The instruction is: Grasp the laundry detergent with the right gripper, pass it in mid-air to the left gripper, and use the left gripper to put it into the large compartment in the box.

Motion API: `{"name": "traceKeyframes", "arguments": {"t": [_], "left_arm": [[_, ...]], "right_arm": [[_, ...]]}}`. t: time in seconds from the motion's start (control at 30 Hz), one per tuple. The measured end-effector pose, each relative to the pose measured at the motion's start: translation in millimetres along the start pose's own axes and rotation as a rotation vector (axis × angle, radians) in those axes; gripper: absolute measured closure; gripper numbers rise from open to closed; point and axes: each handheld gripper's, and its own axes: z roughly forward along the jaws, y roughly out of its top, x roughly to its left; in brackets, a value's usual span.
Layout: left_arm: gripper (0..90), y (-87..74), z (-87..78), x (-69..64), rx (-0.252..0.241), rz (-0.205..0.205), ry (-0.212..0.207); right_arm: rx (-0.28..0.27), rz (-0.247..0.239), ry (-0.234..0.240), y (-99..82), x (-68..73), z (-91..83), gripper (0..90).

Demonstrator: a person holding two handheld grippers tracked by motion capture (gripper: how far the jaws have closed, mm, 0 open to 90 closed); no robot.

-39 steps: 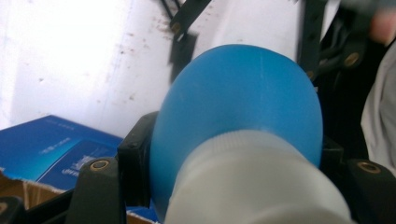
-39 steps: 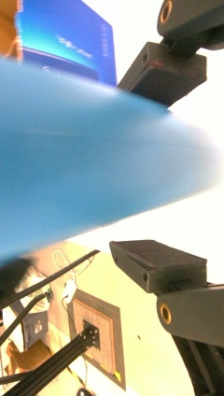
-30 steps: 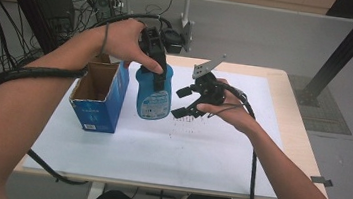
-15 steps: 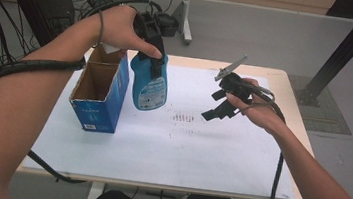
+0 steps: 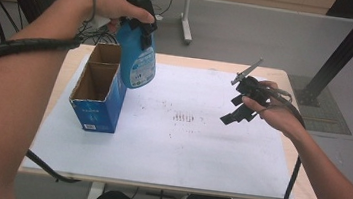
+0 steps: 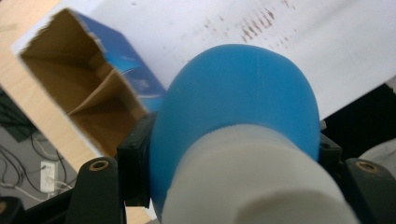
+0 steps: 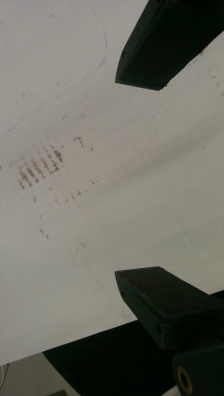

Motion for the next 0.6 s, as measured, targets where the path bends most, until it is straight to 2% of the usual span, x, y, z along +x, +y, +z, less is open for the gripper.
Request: {"name": "traceKeyframes", "arguments": {"t": [0.03, 0.07, 0.2, 0.23, 0.27, 0.37, 0.4, 0.43, 0.5, 0.57, 0.6], "left_arm": [[36.3, -1.8, -8.4, 7.6, -0.017, -0.049, 0.009], [36.3, -1.8, -8.4, 7.6, -0.017, -0.049, 0.009], [36.4, -5.3, -23.6, 23.7, -0.031, -0.159, 0.033], [36.4, -7.3, -30.6, 32.0, -0.041, -0.219, 0.038], [36.4, -7.3, -30.6, 32.0, -0.041, -0.219, 0.038], [36.4, -10.8, -40.5, 42.8, -0.060, -0.293, 0.051], [36.3, -10.8, -40.5, 42.8, -0.060, -0.293, 0.051], [36.4, -12.9, -45.2, 48.3, -0.065, -0.330, 0.062], [36.4, -13.6, -46.8, 50.4, -0.064, -0.342, 0.068], [36.4, -16.3, -52.3, 56.4, -0.058, -0.385, 0.087], [36.4, -19.0, -55.7, 60.7, -0.061, -0.422, 0.095]], "right_arm": [[0.007, 0.005, -0.003, -1.4, -0.9, -3.7, 6.2], [0.007, 0.005, -0.003, -1.4, -0.9, -3.7, 6.2], [0.026, 0.003, -0.014, -2.8, -3.2, -11.4, 6.2], [0.030, 0.007, -0.017, -2.9, -4.4, -14.7, 6.2], [0.030, 0.007, -0.017, -2.9, -4.4, -14.7, 6.2], [0.040, 0.014, -0.021, -3.4, -6.9, -21.8, 6.4], [0.040, 0.014, -0.021, -3.4, -6.9, -21.8, 6.4], [0.043, 0.008, -0.033, -4.0, -7.7, -24.9, 6.4], [0.045, 0.014, -0.044, -5.3, -8.5, -27.2, 6.4], [0.046, 0.018, -0.046, -6.7, -9.7, -28.4, 6.4], [0.048, 0.021, -0.046, -7.9, -10.8, -29.4, 6.4]]}}
